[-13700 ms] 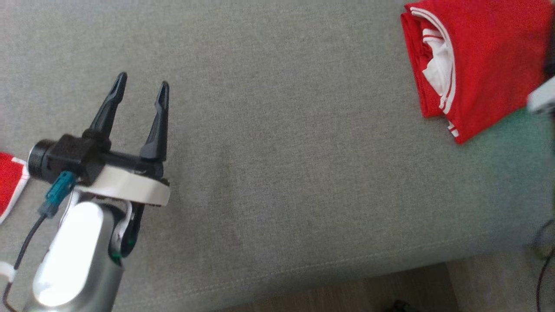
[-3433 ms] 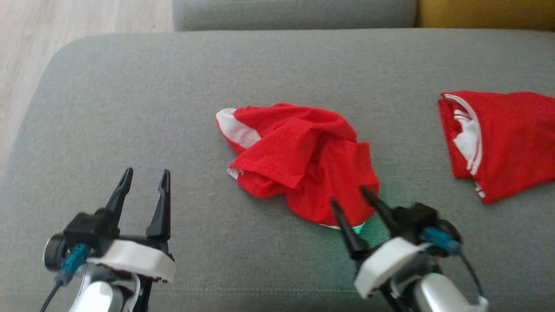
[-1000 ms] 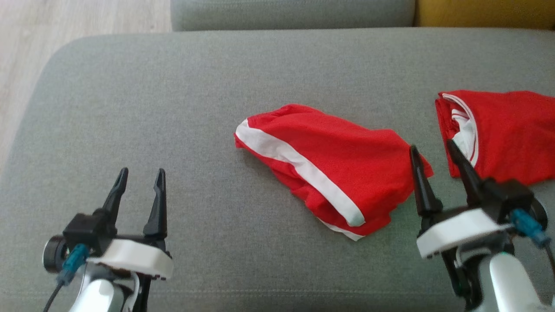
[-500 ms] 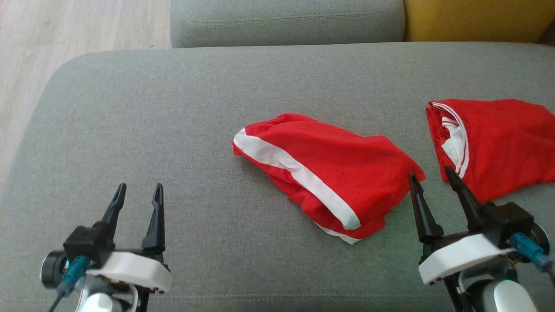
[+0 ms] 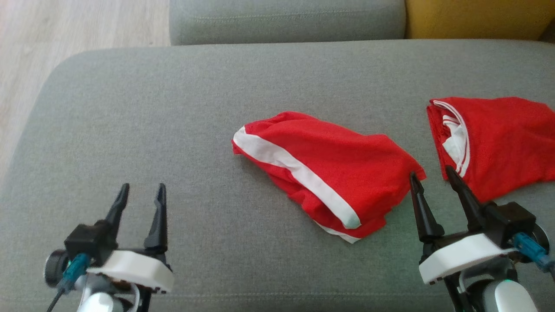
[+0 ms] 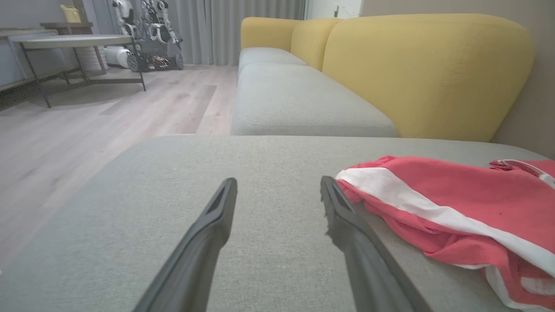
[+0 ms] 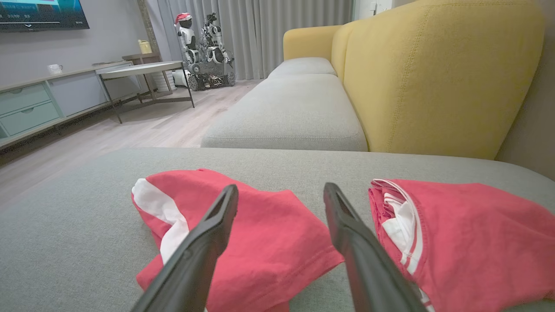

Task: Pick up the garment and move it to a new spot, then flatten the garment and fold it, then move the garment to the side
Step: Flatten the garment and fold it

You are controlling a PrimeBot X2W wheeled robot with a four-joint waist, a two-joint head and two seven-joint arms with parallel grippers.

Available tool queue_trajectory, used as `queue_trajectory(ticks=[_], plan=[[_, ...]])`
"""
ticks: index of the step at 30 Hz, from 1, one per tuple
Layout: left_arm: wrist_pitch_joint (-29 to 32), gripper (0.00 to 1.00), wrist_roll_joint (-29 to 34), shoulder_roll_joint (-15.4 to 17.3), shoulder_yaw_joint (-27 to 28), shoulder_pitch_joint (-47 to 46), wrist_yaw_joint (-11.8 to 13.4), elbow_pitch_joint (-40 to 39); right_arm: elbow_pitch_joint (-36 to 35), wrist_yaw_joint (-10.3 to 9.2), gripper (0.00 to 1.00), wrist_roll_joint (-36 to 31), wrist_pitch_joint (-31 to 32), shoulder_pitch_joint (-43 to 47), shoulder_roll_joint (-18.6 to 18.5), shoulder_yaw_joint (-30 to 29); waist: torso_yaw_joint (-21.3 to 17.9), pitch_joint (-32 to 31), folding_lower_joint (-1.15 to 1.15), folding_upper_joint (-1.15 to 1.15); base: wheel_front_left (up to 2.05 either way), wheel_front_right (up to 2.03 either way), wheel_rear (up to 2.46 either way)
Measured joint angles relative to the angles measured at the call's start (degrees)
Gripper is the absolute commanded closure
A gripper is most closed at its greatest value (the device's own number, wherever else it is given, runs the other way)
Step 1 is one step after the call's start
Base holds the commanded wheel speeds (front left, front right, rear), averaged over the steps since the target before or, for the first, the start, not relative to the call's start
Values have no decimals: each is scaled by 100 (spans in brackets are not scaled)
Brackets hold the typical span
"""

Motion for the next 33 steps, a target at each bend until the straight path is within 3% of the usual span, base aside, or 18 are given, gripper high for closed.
queue_trajectory(ticks=[5, 11, 14, 15, 18, 23, 29, 30, 31, 33], plan=[[172, 0, -103, -13, -237, -347, -370, 43, -49, 0, 0, 30, 0, -26, 1, 1, 14, 163, 0, 0, 0, 0, 0], [557, 0, -102, -211, -617, -1984, -960, 544, -98, 0, 0, 30, -1, -201, 1, 111, -65, 524, 0, 0, 0, 0, 0], [797, 0, -144, -417, -804, -2755, -1285, 1123, -101, 0, 0, 30, -8, -420, 1, 185, -176, 731, 1, 0, 0, 0, 0], [964, 0, -236, -547, -902, -3149, -1493, 1637, -94, 0, 0, 31, -14, -535, 1, 235, -279, 858, 1, 0, 0, 0, 0], [1193, 0, -461, -740, -961, -3604, -1707, 2490, -64, 0, 0, 85, -69, -604, 0, 312, -446, 1036, 0, 0, 0, 0, 0], [1506, 0, -608, -853, -1143, -4223, -1868, 3891, 74, 0, 0, 158, -193, -658, 0, 396, -736, 1265, 1, 0, 0, 0, 0], [1775, 0, -765, -889, -1262, -4706, -1913, 4887, 135, 0, 0, 185, -248, -769, 0, 419, -923, 1427, 1, 0, 0, 0, 0], [1825, 62, -818, -898, -1271, -4769, -1916, 5030, 144, 0, 0, 193, -265, -791, 0, 431, -948, 1443, 1, 0, 0, 0, 0], [1875, 100, -882, -912, -1272, -4816, -1917, 5156, 154, 0, 0, 210, -267, -803, 0, 438, -964, 1456, 1, 0, 0, 0, 0], [1914, 100, -1039, -944, -1271, -4861, -1917, 5332, 172, 0, 0, 227, -290, -804, 0, 435, -979, 1471, 1, 0, 0, 0, 0]])
